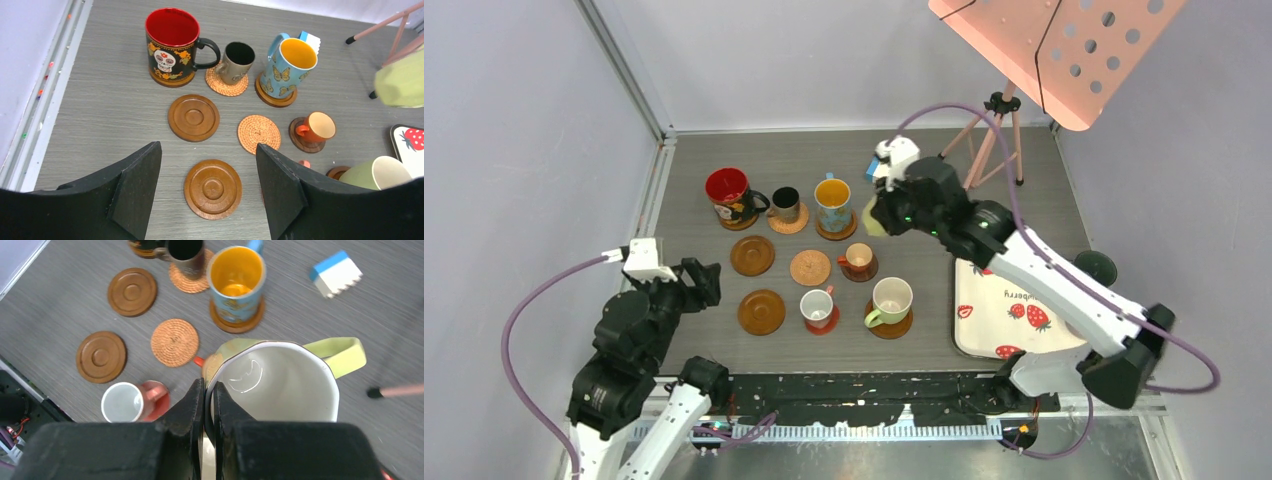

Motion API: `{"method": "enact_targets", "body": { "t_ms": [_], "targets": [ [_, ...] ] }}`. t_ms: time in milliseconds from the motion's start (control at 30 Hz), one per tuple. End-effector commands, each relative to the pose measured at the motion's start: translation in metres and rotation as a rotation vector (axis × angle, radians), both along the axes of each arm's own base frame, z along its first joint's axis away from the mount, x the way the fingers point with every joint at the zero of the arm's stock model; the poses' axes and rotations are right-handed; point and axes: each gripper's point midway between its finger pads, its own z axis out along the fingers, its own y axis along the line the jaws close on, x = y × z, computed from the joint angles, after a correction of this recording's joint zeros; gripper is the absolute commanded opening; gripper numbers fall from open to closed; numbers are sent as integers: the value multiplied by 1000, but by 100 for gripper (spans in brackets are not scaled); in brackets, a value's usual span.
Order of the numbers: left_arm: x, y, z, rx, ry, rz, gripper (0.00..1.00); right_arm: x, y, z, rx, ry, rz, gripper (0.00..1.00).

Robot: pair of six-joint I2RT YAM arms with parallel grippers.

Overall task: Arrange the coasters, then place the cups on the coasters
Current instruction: Pick up the cup from the tray, then place the cup on the coaster.

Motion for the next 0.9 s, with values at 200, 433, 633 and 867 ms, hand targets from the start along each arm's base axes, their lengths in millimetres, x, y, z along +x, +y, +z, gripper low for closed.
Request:
{"method": "enact_targets", "body": {
  "t_ms": [200, 433, 633, 867],
  "targets": [
    [-12, 16, -2, -8, -79, 57, 73, 17, 115, 27, -4, -131, 117, 6],
    [-15, 20, -1, 3, -86, 67, 73, 15, 174, -12, -78, -86, 165, 6],
    [-17, 20, 0, 3, -94, 64, 73, 19, 195, -41, -134, -46, 160, 5],
    [-18, 21, 1, 2, -100, 66, 73, 18, 206, -66, -175, -17, 143, 6]
  ]
}}
